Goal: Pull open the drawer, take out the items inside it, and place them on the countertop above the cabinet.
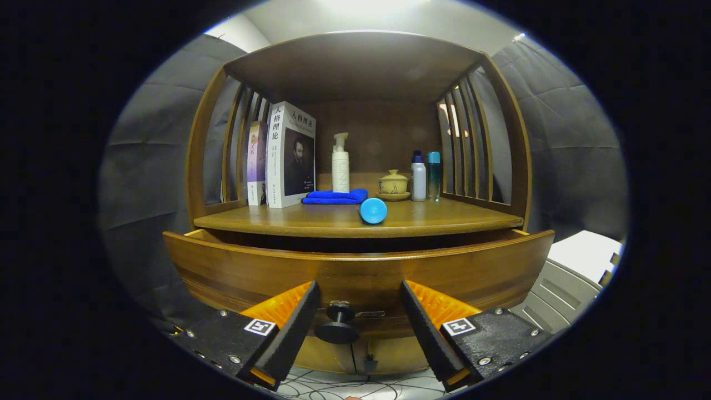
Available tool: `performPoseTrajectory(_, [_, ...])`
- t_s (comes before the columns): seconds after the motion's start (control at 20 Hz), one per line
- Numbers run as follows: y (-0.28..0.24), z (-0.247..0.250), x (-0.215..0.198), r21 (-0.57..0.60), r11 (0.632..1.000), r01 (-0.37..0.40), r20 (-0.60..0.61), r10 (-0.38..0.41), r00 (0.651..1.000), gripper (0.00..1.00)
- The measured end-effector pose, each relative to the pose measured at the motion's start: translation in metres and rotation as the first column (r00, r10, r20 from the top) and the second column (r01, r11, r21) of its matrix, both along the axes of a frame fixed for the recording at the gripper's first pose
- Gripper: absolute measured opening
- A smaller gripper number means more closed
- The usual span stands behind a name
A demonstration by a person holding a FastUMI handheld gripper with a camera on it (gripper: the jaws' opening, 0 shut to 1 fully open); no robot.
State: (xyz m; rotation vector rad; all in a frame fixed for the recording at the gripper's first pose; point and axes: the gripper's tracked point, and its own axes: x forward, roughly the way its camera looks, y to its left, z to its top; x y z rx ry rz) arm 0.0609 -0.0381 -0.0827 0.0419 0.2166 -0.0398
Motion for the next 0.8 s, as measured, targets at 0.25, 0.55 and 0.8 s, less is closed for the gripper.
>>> performPoseTrajectory(0.25, [-0.001, -0.003, 0.021, 0.027, 1.0, 0.01, 0.005, -0.01, 1.0, 0.93])
performPoseTrajectory(0.55, [-0.003, -0.009, 0.046, 0.021, 1.0, 0.003, 0.003, -0.003, 1.0, 0.93])
performPoseTrajectory(0.8, [0.001, -0.005, 0.044, 0.041, 0.999, -0.008, -0.005, 0.009, 1.0, 0.94])
